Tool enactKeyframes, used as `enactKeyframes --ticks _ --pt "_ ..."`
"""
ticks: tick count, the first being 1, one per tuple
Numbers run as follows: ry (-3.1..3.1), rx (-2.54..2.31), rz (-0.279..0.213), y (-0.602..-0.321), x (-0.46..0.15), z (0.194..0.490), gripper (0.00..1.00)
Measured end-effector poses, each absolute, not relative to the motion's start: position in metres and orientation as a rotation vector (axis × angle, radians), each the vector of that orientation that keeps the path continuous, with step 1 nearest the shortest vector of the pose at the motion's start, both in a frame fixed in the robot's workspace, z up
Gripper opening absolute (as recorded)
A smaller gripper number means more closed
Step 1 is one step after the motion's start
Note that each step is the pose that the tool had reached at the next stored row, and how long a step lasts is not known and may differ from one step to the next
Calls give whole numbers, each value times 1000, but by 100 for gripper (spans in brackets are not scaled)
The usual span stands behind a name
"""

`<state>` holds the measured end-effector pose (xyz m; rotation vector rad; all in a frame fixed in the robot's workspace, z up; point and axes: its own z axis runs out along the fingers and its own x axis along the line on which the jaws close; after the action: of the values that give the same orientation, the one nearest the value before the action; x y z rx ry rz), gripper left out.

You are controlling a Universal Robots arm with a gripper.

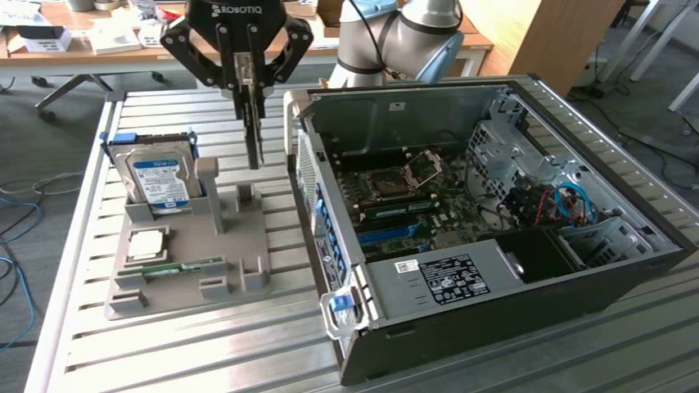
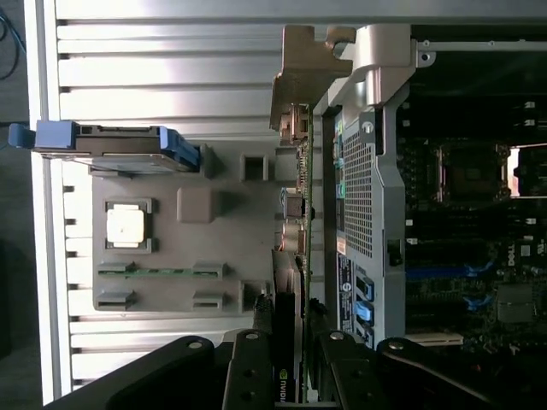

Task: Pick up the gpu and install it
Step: 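Pick up the gpu and move the gpu toward the slot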

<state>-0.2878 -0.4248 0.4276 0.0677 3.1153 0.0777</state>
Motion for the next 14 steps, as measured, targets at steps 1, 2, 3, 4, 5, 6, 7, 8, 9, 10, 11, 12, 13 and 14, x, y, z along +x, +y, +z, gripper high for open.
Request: enactKeyframes --ticks 1,2,3,4,5,6,7,8,9,10,11,12,13,14 --pt "3115 68 79 -425 -285 428 26" --pt "3115 68 80 -425 -283 428 26" --pt "3115 68 81 -425 -280 428 26" --pt "3115 68 82 -425 -277 428 26" --pt "3115 68 83 -425 -274 428 26" --pt "3115 68 85 -425 -271 428 26" --pt "3115 68 85 -425 -268 428 26" --pt "3115 68 86 -425 -265 428 26" --pt "3115 68 87 -425 -262 428 26" --pt "3115 68 89 -425 -258 428 26" --pt "3115 68 90 -425 -256 428 26" --pt "3115 68 91 -425 -253 428 26" --pt "3115 68 93 -425 -250 428 26" --pt "3115 68 94 -425 -247 428 26"
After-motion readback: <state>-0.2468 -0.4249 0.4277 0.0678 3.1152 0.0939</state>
